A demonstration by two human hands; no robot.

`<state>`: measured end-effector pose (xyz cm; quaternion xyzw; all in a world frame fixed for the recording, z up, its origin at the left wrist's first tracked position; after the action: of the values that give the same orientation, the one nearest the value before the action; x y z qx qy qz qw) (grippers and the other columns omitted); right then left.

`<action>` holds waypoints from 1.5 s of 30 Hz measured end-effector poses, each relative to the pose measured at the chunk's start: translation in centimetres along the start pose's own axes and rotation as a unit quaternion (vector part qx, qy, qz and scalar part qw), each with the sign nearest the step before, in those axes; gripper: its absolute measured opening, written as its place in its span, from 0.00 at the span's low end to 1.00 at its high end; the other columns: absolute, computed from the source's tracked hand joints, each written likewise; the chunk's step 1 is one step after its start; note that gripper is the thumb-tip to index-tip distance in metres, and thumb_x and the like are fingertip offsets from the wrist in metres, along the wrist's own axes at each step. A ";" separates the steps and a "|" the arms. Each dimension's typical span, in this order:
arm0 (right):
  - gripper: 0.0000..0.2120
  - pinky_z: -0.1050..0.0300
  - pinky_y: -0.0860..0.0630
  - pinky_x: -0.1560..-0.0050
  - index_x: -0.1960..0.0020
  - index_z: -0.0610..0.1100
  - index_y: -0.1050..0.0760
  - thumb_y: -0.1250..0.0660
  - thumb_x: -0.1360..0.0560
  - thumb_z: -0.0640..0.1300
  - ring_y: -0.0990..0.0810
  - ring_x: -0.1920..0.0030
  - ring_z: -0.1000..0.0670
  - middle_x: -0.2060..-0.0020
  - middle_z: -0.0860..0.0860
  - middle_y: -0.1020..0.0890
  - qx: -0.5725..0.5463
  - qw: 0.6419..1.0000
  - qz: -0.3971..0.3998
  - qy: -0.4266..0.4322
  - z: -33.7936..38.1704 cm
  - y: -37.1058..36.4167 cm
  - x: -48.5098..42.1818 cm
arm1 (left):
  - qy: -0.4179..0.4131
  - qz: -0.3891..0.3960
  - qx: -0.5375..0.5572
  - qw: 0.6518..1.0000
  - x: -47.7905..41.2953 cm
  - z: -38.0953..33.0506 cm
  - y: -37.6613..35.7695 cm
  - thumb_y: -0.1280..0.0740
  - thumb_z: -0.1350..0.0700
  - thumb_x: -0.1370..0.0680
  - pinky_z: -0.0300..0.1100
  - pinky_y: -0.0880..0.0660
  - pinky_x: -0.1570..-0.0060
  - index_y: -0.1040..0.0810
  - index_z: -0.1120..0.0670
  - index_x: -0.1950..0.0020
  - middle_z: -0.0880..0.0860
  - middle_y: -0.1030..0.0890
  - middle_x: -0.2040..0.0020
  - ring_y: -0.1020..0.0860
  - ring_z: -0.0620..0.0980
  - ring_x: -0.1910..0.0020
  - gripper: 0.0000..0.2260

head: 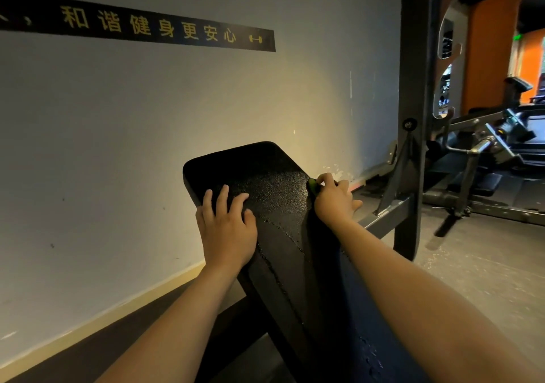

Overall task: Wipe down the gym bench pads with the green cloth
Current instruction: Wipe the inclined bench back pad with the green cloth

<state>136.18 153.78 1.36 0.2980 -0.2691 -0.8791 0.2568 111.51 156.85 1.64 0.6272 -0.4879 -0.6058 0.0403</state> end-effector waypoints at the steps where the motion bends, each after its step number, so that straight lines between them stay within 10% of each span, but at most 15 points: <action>1: 0.15 0.37 0.42 0.36 0.39 0.57 0.33 0.45 0.21 0.41 0.29 0.44 0.38 0.49 0.47 0.36 0.003 1.000 -0.003 -0.001 0.3 -0.1 0.3 | 0.004 -0.004 -0.002 1.000 0.0 0.0 -0.1 0.46 0.46 0.18 0.56 0.52 0.23 0.29 0.44 0.27 0.52 0.39 0.20 0.51 0.56 0.20 0.20; 14: 0.11 0.43 0.36 0.41 0.43 0.49 0.26 0.44 0.21 0.49 0.23 0.46 0.39 0.46 0.46 0.26 -0.040 0.967 0.077 0.238 10.6 -3.2 8.6 | -0.019 0.002 -0.023 1.000 0.3 -0.1 -0.1 0.38 0.48 0.18 0.57 0.48 0.23 0.30 0.49 0.26 0.55 0.37 0.21 0.48 0.59 0.20 0.21; 27: 0.12 0.40 0.40 0.41 0.39 0.47 0.33 0.48 0.21 0.44 0.24 0.46 0.38 0.48 0.46 0.31 -0.003 0.999 0.007 0.041 1.4 -0.2 3.4 | 0.096 -0.003 0.183 0.979 2.7 0.4 0.6 0.42 0.50 0.16 0.47 0.52 0.23 0.42 0.51 0.20 0.52 0.55 0.18 0.56 0.53 0.19 0.24; 37: 0.12 0.41 0.35 0.41 0.38 0.50 0.29 0.44 0.20 0.46 0.24 0.45 0.42 0.43 0.47 0.27 -0.004 0.968 0.037 0.248 9.8 -2.9 8.6 | 0.046 0.018 0.052 0.997 2.6 0.6 0.4 0.44 0.49 0.16 0.55 0.47 0.23 0.37 0.45 0.21 0.59 0.56 0.18 0.55 0.61 0.20 0.22; 45: 0.17 0.38 0.41 0.35 0.34 0.57 0.31 0.43 0.20 0.43 0.32 0.36 0.38 0.36 0.44 0.32 -0.007 0.999 0.024 -0.040 0.5 0.5 1.1 | -0.012 0.030 -0.041 0.999 2.1 0.3 0.3 0.54 0.43 0.19 0.57 0.55 0.23 0.40 0.42 0.20 0.55 0.49 0.18 0.56 0.60 0.20 0.26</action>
<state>135.26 152.96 1.59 0.2546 -0.2794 -0.8859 0.2688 110.61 155.45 0.21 0.6028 -0.4820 -0.6310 0.0788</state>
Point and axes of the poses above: each hand's wrist, its own x-axis away from the middle knuckle, its own y-axis out of the back of the hand, z = x × y, the point moved 5 cm from there along -x, towards the middle knuckle
